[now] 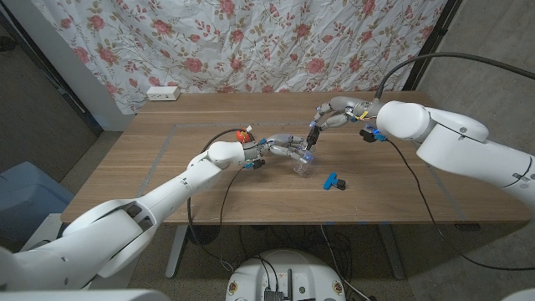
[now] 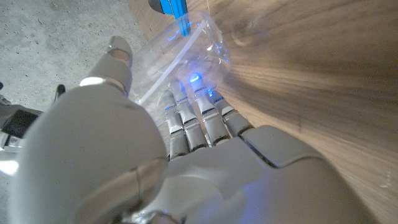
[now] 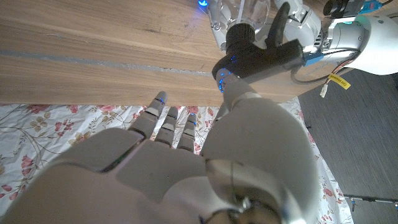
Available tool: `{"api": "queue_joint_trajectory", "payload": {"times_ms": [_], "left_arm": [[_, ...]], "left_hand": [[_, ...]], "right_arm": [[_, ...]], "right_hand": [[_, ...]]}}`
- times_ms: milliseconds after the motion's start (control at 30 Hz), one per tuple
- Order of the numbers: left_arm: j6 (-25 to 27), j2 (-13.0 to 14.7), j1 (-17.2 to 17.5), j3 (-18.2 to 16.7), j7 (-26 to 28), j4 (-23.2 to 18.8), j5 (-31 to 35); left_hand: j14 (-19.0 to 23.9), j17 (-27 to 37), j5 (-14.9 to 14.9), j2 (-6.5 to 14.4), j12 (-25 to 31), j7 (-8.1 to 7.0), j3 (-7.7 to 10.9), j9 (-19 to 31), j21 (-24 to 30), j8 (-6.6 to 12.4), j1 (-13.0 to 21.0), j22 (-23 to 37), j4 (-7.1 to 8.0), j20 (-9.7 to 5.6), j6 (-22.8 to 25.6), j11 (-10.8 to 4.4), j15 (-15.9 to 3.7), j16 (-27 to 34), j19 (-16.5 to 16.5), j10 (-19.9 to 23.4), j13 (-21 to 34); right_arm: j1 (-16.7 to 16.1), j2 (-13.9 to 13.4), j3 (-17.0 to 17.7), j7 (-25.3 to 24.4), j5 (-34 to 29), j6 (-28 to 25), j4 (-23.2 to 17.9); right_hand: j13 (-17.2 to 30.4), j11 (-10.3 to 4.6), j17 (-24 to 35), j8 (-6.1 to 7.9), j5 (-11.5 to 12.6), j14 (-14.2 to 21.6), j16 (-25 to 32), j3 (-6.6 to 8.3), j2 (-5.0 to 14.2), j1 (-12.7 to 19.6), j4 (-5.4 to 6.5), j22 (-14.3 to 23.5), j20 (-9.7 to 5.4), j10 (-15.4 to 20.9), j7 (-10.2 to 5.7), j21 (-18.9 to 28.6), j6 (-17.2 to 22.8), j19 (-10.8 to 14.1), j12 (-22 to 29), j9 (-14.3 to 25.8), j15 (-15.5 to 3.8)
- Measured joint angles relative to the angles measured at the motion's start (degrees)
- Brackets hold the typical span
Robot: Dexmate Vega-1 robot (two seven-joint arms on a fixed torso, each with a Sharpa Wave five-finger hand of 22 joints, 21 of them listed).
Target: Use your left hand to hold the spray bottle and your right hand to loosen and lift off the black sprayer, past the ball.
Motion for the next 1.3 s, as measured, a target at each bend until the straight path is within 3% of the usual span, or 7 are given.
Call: {"api": "queue_joint_trajectory", "payload": {"times_ms": [267, 633, 733, 900, 967, 1300], "left_arm": [[-0.08, -0.05, -0.14, 0.01, -0.05, 0.16, -0.02], [-0.09, 0.06, -0.18, -0.14, 0.01, 0.16, -0.10], [-0.11, 0.07, -0.19, -0.22, 0.03, 0.17, -0.15], [-0.27, 0.10, -0.20, -0.35, 0.08, 0.30, -0.19], [-0.31, 0.11, -0.21, -0.40, 0.12, 0.31, -0.19], [-0.51, 0.37, -0.10, -0.66, 0.55, 0.10, -0.23]], "left_hand": [[0.00, 0.16, 0.00, 0.00, -0.21, 0.00, 0.00, -0.14, 0.00, 0.00, 0.00, 0.00, 0.00, 0.00, 0.00, 0.00, 0.00, 0.00, 0.00, 0.01, 0.02], [0.00, 0.15, 0.00, 0.00, -0.11, 0.50, -0.01, -0.34, 0.00, 0.00, 0.00, 0.00, 0.01, 0.21, 0.50, 0.52, 0.00, 0.00, 0.21, 0.72, -0.15], [0.00, 0.15, 0.00, 0.00, -0.09, 0.50, -0.01, -0.36, 0.00, 0.00, 0.00, 0.00, 0.01, 0.10, 0.50, 0.52, 0.00, 0.00, 0.52, 0.72, -0.15], [0.00, 0.15, -0.01, 0.00, -0.07, 0.50, -0.01, -0.39, 0.00, 0.00, 0.00, 0.00, 0.01, 0.10, 0.50, 0.51, 0.00, 0.00, 0.52, 0.71, -0.10], [0.08, 0.15, -0.01, 0.00, -0.07, 0.50, -0.01, -0.39, 0.00, 0.00, 0.00, 0.00, 0.01, 0.10, 0.50, 0.51, 0.08, 0.00, 0.51, 0.70, -0.07], [0.10, 0.14, -0.02, 0.00, -0.10, 0.49, -0.02, -0.39, 0.00, 0.00, 0.00, 0.00, 0.01, 0.10, 0.49, 0.50, 0.10, 0.00, 0.51, 0.69, 0.08]], "right_arm": [[-0.91, 0.07, 0.83, -1.66, 1.07, 1.59, 0.84], [-1.28, 0.18, 1.11, -3.38, 1.28, 2.64, 1.76], [-1.19, 0.19, 1.10, -3.59, 0.97, 2.31, 1.80], [-0.98, 0.02, 1.08, -3.97, 0.39, 1.19, 1.62], [-0.92, -0.14, 1.08, -4.03, 0.31, 0.94, 1.46], [-1.34, -1.52, 2.48, -4.89, 0.25, -0.55, 0.24]], "right_hand": [[0.00, -0.07, 0.26, -0.72, 0.00, -0.80, 0.00, 0.00, -0.01, 2.13, 0.00, 0.00, 0.40, -0.07, 0.17, -0.24, -0.90, -0.79, 0.00, -0.67, -0.35], [0.00, -0.01, 0.53, -3.34, 0.00, -0.79, 0.00, 0.14, -0.52, 3.85, 0.18, 0.00, 0.20, -0.44, 0.31, -0.24, -4.48, -0.99, -0.29, -1.83, -0.35], [0.00, 0.01, 0.65, -4.17, -0.28, -0.78, 0.00, -0.77, -0.54, 3.82, 1.09, 0.00, 0.62, -0.47, 0.29, -0.11, -5.48, -0.56, -0.29, -2.26, -0.33], [0.00, 0.53, 0.79, -5.15, -0.88, -0.68, 0.14, -2.12, -2.33, 2.01, 2.38, 0.00, 1.24, -0.53, 0.31, 0.00, -6.29, 0.06, -0.50, -2.65, 0.59], [0.00, 0.74, 0.91, -5.38, -1.16, -0.50, 0.22, -2.77, -2.22, 1.20, 2.73, 0.00, 1.26, -0.75, 0.31, 0.00, -6.29, 0.08, -0.50, -2.91, 0.78], [0.14, 2.60, 1.44, -7.66, -2.67, -0.50, 0.21, -7.48, -2.80, -9.03, 5.87, 0.00, 2.89, -0.54, 0.51, 0.00, -6.91, 0.46, -0.50, -3.57, 2.47]]}}
